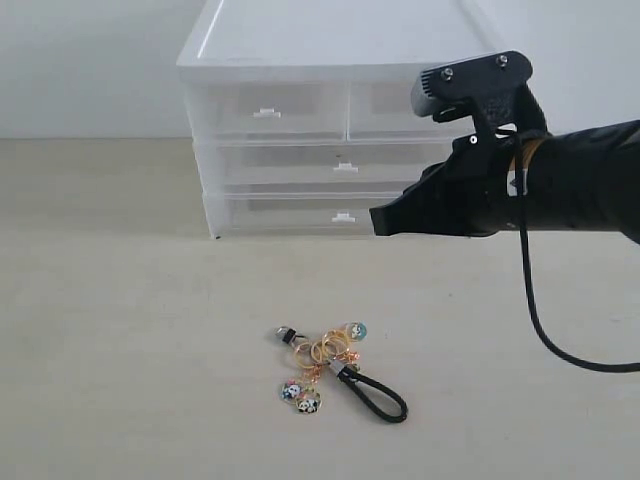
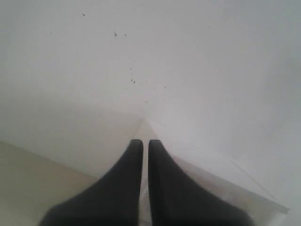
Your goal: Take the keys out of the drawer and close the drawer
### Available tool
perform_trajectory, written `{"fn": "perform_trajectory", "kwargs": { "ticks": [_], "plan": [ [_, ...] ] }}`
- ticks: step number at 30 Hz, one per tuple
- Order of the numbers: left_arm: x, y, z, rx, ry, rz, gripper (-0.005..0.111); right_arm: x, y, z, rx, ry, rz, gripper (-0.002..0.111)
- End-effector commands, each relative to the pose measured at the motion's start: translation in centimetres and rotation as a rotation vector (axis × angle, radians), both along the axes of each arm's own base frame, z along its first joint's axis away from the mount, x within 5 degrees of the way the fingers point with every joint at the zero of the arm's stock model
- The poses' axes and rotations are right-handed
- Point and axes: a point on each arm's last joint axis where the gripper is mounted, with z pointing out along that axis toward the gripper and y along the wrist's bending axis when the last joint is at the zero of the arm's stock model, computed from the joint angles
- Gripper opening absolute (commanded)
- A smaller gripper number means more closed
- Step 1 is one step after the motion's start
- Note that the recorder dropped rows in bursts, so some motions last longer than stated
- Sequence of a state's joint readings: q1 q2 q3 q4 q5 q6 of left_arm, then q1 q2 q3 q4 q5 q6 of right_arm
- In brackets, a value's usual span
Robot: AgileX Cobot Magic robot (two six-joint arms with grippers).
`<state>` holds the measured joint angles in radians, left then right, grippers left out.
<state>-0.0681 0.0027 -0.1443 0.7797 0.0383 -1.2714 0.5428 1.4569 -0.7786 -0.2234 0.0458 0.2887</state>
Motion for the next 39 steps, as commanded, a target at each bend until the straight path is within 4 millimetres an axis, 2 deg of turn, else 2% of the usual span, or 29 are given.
{"fn": "perform_trajectory", "kwargs": {
  "ticks": [1, 8, 11, 17, 21, 27, 33, 39],
  "plan": [
    [0.4, -0.1, -1.7, -0.015, 0.047, -0.007, 0.004, -0.1, -0.2, 0.3, 0.007, -0.011, -0.002, 0.0],
    [0.8, -1.2, -3.6, 0.0, 0.014, -0.125, 0.004, -0.1, -0.2, 0.3, 0.007, -0.011, -0.002, 0.0],
    [0.5, -1.7, -3.1, 0.021, -0.056, -0.182, 0.004, -0.1, -0.2, 0.3, 0.007, -0.011, -0.002, 0.0],
    [0.6, -1.0, -2.8, -0.009, -0.077, -0.105, 0.004, -0.1, -0.2, 0.3, 0.007, -0.011, -0.002, 0.0],
    [0.9, -0.4, -4.0, 0.063, 0.043, -0.026, 0.004, -0.1, -0.2, 0.3, 0.007, -0.011, -0.002, 0.0],
    [1.0, -0.4, -5.4, 0.36, 0.183, 0.004, 0.004, -0.1, -0.2, 0.3, 0.007, -0.011, -0.002, 0.0],
    [0.8, -0.3, -7.4, 0.454, 0.397, -0.032, 0.004, -0.1, -0.2, 0.3, 0.009, -0.011, -0.004, 0.0],
    [0.8, -0.3, -7.4, 0.453, 0.399, -0.032, 0.004, -0.1, -0.1, 0.3, 0.012, -0.009, -0.006, 0.0]
  ]
}}
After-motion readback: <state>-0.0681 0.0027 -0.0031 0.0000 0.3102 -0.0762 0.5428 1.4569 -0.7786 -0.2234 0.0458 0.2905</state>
